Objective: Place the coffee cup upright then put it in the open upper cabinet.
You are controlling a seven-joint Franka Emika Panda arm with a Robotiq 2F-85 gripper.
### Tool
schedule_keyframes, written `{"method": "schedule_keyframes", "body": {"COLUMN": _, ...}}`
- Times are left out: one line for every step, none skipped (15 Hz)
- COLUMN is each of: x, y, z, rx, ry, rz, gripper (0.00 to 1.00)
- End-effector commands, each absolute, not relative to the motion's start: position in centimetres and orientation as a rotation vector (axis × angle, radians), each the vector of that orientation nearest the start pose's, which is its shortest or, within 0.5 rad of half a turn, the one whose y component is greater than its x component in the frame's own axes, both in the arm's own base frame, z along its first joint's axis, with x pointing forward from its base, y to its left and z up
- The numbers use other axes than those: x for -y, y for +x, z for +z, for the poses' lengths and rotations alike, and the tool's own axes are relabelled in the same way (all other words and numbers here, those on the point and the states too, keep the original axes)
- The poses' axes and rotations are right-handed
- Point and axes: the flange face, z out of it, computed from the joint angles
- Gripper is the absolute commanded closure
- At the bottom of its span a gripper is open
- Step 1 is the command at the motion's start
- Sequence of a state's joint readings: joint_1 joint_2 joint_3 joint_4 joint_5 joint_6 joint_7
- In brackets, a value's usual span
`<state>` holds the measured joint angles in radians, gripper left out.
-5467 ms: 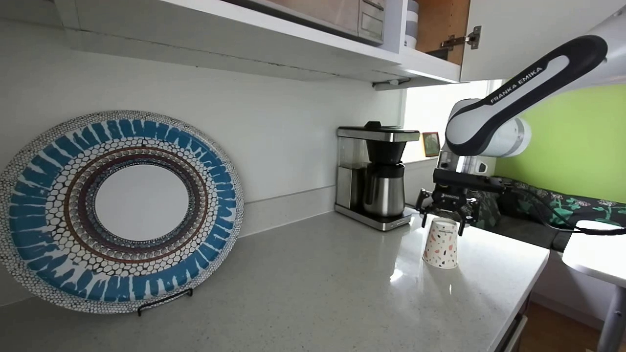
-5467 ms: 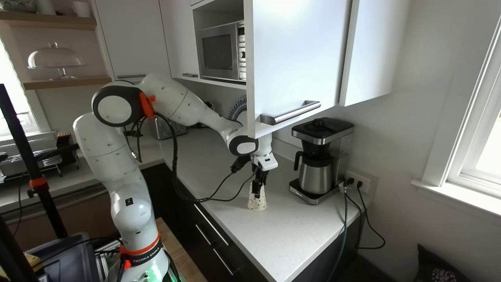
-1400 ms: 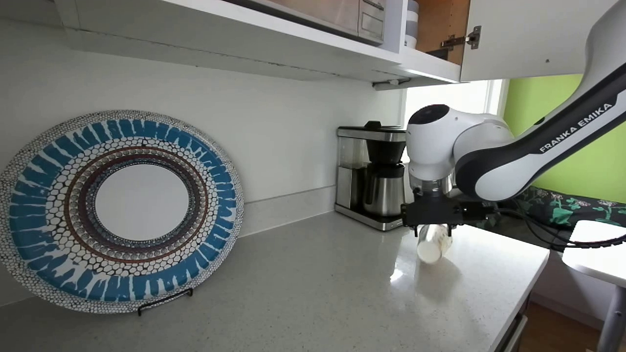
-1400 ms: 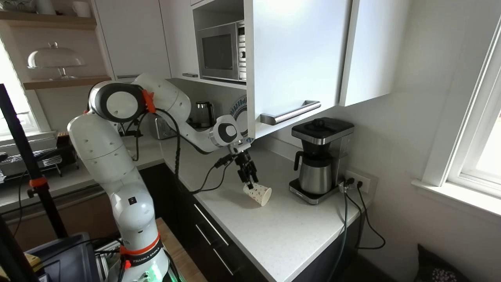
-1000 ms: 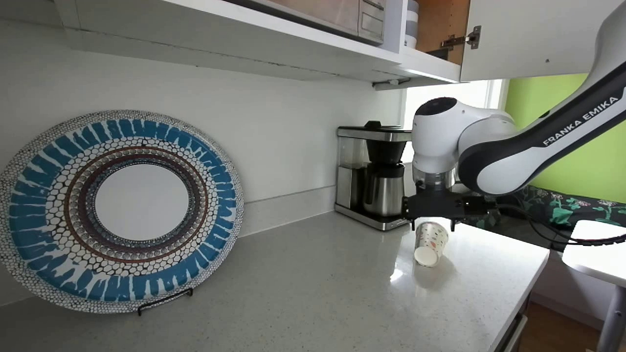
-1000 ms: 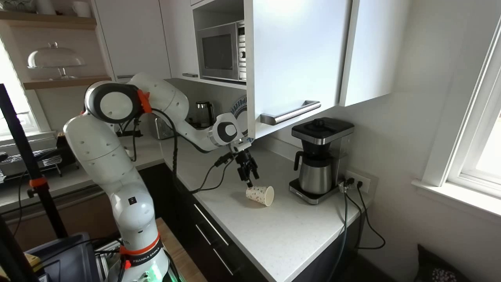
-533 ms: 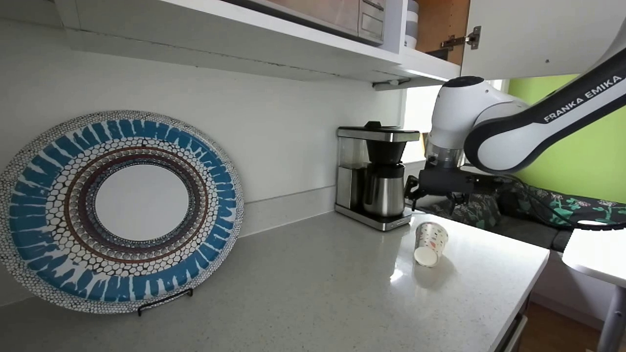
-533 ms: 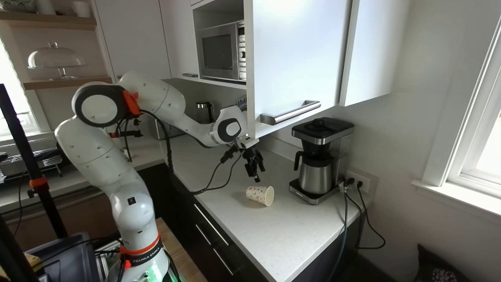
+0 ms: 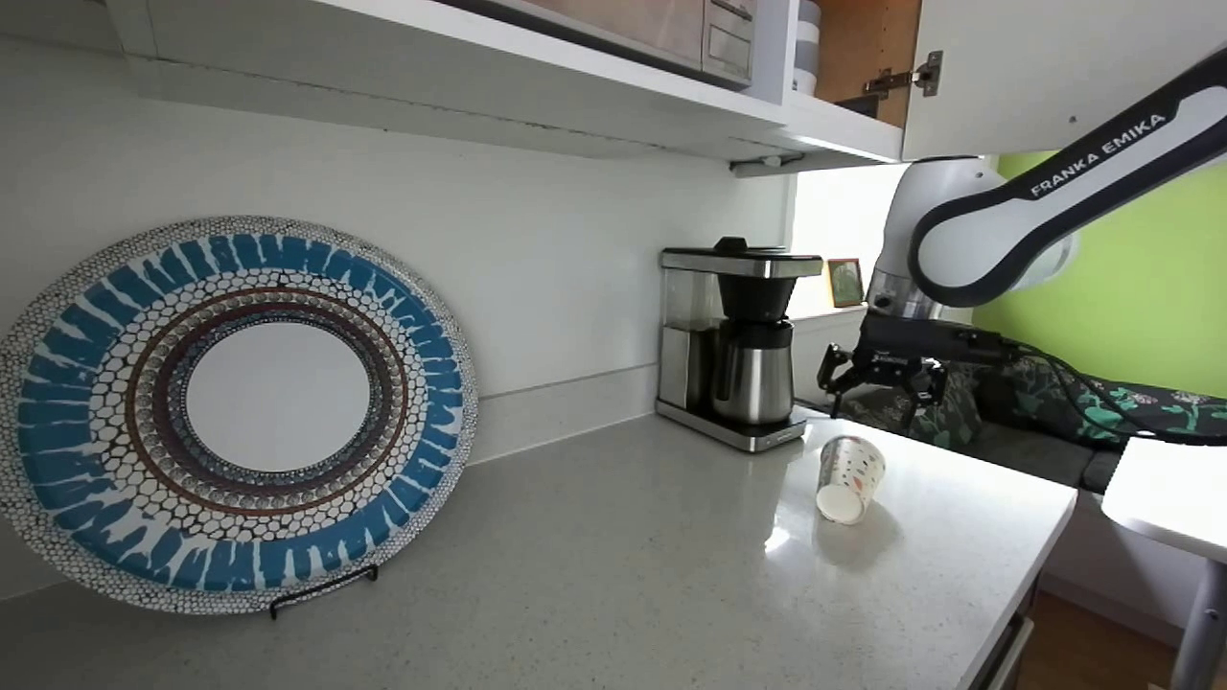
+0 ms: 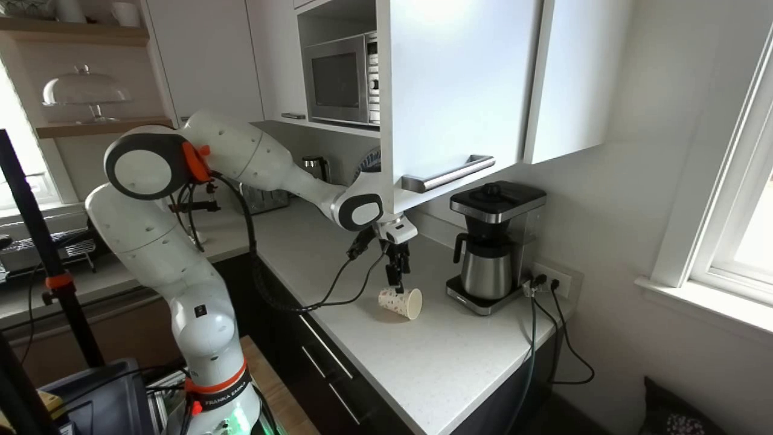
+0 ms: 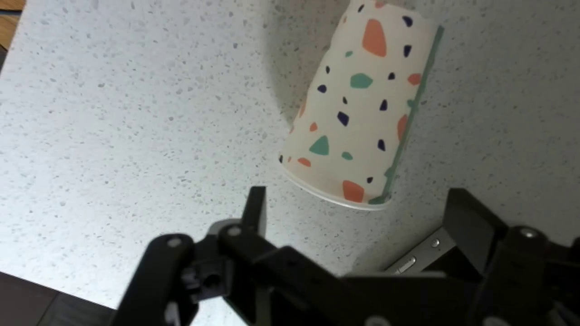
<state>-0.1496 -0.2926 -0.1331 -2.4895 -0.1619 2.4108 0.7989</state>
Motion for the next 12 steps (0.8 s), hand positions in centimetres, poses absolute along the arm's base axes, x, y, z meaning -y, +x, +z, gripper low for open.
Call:
{"method": "schedule_keyframes", "body": {"x": 15.1, "y": 43.3, "z": 41.2, "rx": -1.465, "ry": -2.767, "rz": -0.266, "gripper": 0.00}}
{"method": "schedule_keyframes", "body": {"x": 15.9, "y": 42.9, "z": 41.1, "rx": -1.468, "ry": -2.779, "rz": -0.256, "gripper": 0.00}}
{"method": "schedule_keyframes", "body": {"x": 16.5, "y": 42.7, "z": 40.7, "rx": -1.470, "ry": -2.784, "rz": -0.241, "gripper": 0.00}}
{"method": "schedule_keyframes", "body": {"x": 17.2, "y": 42.6, "z": 40.3, "rx": -1.475, "ry": -2.790, "rz": -0.224, "gripper": 0.00}}
{"method": "schedule_keyframes", "body": {"x": 17.7, "y": 42.3, "z": 39.7, "rx": -1.471, "ry": -2.792, "rz": -0.202, "gripper": 0.00}}
{"method": "schedule_keyframes", "body": {"x": 18.3, "y": 42.0, "z": 39.1, "rx": -1.492, "ry": -2.795, "rz": -0.187, "gripper": 0.00}}
{"method": "schedule_keyframes", "body": {"x": 18.7, "y": 42.0, "z": 38.5, "rx": -1.505, "ry": -2.784, "rz": -0.175, "gripper": 0.00}}
{"method": "schedule_keyframes", "body": {"x": 19.2, "y": 41.8, "z": 38.0, "rx": -1.542, "ry": -2.762, "rz": -0.162, "gripper": 0.00}}
{"method": "schedule_keyframes", "body": {"x": 19.6, "y": 41.9, "z": 37.5, "rx": -1.575, "ry": -2.738, "rz": -0.147, "gripper": 0.00}}
{"method": "schedule_keyframes", "body": {"x": 20.0, "y": 41.9, "z": 37.1, "rx": -1.615, "ry": -2.728, "rz": -0.130, "gripper": 0.00}}
{"method": "schedule_keyframes", "body": {"x": 20.3, "y": 41.9, "z": 36.7, "rx": -1.650, "ry": -2.697, "rz": -0.111, "gripper": 0.00}}
{"method": "schedule_keyframes", "body": {"x": 20.6, "y": 41.9, "z": 36.1, "rx": -1.685, "ry": -2.671, "rz": -0.093, "gripper": 0.00}}
